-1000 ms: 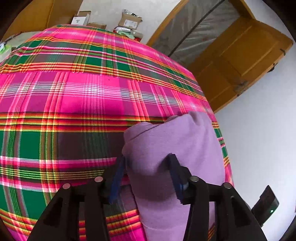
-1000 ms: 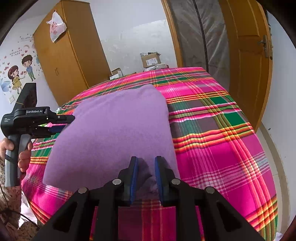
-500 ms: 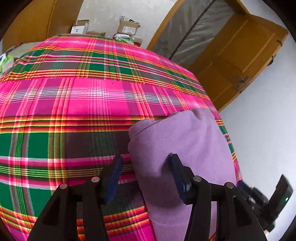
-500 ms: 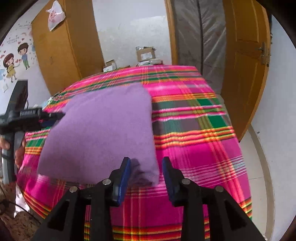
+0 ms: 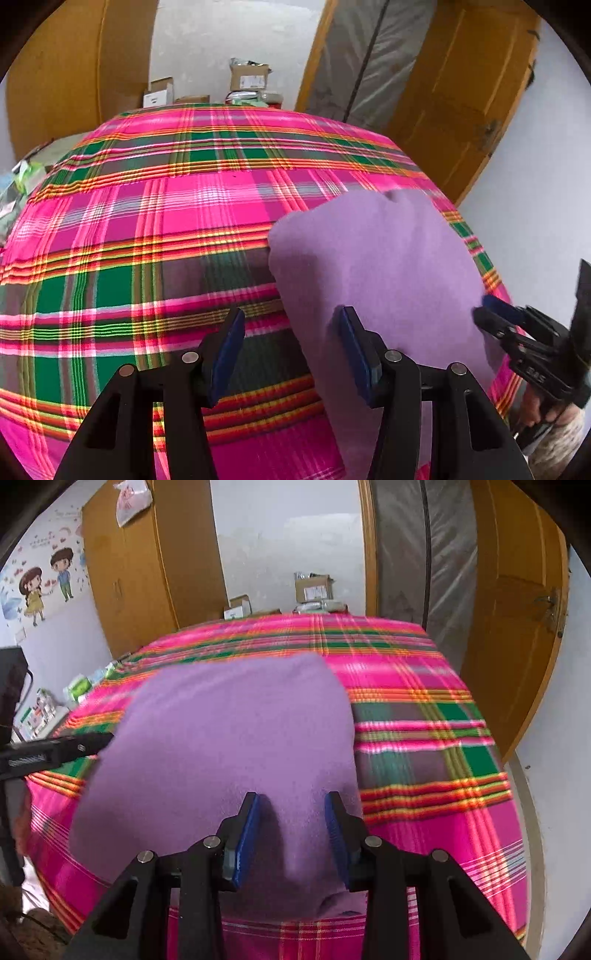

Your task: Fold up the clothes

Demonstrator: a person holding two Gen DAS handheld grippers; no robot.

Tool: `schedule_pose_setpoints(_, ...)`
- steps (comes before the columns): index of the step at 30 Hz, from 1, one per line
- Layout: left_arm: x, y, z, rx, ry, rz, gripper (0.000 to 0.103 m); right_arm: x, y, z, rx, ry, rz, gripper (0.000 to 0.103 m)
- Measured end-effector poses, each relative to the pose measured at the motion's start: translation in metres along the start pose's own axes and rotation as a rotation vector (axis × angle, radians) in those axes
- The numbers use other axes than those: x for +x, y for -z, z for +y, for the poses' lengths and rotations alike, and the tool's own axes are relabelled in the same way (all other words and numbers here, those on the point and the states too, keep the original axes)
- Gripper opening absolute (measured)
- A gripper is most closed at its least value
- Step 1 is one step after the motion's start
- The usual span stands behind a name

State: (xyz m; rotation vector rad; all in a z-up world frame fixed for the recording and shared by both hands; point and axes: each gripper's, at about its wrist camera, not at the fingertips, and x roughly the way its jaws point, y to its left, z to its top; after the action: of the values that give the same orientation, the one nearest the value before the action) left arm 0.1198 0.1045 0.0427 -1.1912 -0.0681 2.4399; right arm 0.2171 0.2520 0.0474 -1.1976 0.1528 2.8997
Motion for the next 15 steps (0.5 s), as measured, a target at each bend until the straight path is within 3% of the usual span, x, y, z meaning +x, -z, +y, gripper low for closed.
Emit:
schedule_pose_setpoints(8, 0.005, 0.0, -0.002, 0.021, -0.024, 0.012, 0.055, -0.005, -0.01, -0.011, 0.009, -0.028, 0.012, 0.042)
schedule_pose_setpoints(12, 0.007, 0.0, 0.001, 0.005, -0.003, 0.034, 0.055, -0.008, -0.015, -0.017, 0.013, -0.042, 0.018, 0.044)
schedule_pose_setpoints(15, 0.009, -0.001, 0.009, -0.026, 0.067, 0.072, 0.055, -0.002, -0.022, -0.028, 0.049, -0.069, 0.047, 0.05)
